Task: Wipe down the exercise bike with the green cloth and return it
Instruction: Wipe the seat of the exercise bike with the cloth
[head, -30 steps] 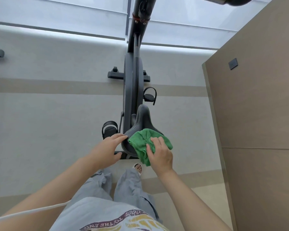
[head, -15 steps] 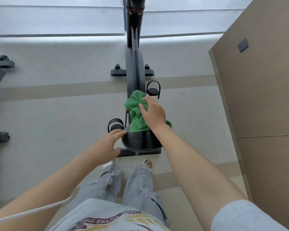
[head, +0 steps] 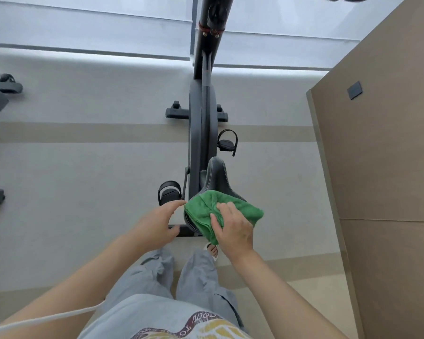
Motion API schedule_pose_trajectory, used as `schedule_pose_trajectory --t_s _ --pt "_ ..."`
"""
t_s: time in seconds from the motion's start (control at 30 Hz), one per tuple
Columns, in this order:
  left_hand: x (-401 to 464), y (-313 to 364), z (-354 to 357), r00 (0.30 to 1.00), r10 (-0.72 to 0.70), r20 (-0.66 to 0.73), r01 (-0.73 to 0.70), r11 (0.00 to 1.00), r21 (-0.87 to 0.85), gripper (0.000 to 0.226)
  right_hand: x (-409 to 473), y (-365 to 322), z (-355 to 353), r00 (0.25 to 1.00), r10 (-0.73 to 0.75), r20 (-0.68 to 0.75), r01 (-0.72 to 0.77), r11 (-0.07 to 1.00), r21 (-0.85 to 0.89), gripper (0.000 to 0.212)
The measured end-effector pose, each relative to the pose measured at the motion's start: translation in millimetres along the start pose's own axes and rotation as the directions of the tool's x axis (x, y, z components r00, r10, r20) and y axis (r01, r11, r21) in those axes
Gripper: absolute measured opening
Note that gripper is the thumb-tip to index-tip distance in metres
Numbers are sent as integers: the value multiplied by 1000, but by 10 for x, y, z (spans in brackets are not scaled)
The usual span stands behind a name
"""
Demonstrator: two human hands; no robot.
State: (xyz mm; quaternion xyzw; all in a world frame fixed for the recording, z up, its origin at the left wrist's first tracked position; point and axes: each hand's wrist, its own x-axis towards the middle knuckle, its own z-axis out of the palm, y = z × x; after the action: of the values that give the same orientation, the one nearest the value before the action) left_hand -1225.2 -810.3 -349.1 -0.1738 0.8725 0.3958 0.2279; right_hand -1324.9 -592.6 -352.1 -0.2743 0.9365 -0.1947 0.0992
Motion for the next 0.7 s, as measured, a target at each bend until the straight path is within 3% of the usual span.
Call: schedule_pose_trajectory --t_s 0.17,0.43,0.6,0.7 --pt "-53 -102 -121 970 -178 -166 151 975 -164 65 393 -327 152 996 -87 27 88 995 -43 19" --pt "15 151 -239 971 -101 -215 92 994 -50 55 880 -619 344 985 -4 174 32 987 -158 19" --pt "-13 281 -225 976 -46 -213 43 999 -20 48 241 -259 198 993 -117 27 116 993 21 19" --pt "-94 259 -161 981 -32 -189 24 999 -48 45 -199 111 165 985 -161 -56 161 987 4 30"
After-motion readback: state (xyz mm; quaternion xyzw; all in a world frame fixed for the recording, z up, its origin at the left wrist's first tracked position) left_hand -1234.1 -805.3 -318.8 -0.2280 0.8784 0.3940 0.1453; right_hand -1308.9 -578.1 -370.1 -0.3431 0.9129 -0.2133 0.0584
